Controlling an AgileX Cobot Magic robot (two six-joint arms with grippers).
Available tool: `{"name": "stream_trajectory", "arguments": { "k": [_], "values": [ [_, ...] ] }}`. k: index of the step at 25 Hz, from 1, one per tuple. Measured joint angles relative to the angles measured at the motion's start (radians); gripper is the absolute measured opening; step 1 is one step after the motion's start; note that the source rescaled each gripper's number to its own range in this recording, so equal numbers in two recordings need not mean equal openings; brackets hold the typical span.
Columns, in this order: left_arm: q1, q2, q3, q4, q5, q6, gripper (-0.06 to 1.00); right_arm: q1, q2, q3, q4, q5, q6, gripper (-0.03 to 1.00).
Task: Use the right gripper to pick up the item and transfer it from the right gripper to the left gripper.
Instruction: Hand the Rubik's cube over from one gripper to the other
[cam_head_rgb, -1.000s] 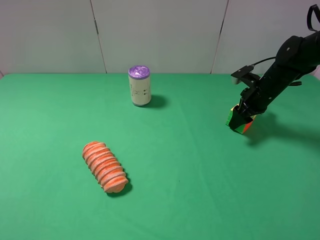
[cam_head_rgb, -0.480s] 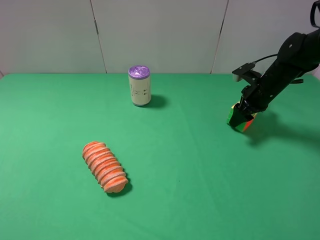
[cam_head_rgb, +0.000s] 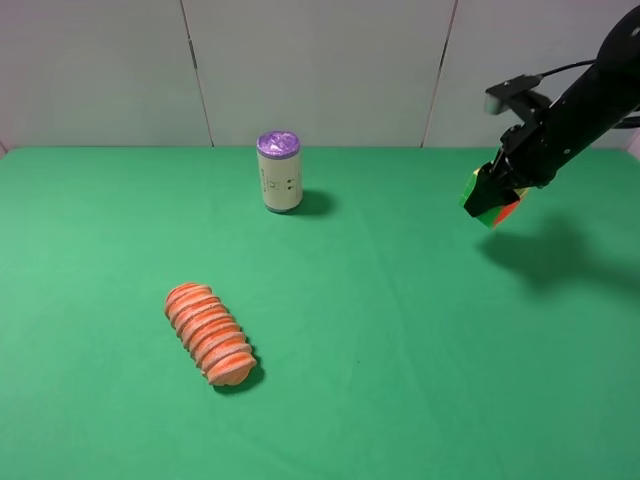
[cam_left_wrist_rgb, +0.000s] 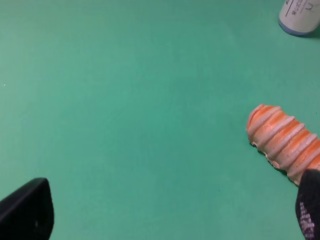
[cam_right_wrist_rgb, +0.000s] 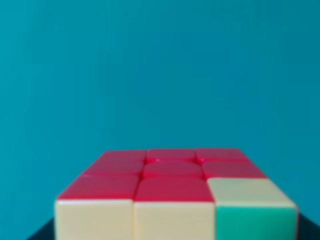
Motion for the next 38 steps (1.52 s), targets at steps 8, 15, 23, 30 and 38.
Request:
{"name": "stream_trajectory", "arguments": {
  "k": [8,15,23,30,38],
  "values": [
    [0.0,0.0,0.0,0.0,0.0,0.0,0.91,0.059,-0.09,0.0,0.067,0.059,0.049,0.02],
    [0.0,0.0,0.0,0.0,0.0,0.0,0.91,0.182,-0.12,0.0,0.066,0.098,0.094,0.02],
    [0.0,0.0,0.0,0.0,0.0,0.0,0.91,0.32,-0.133,0.0,0.119,0.101,0.096,0.02],
    [0.0,0.0,0.0,0.0,0.0,0.0,0.91,0.395,-0.134,0.0,0.22,0.102,0.036,0.02],
    [0.0,0.0,0.0,0.0,0.0,0.0,0.91,0.469,-0.173,0.0,0.311,0.104,-0.065,0.02]
  ]
}}
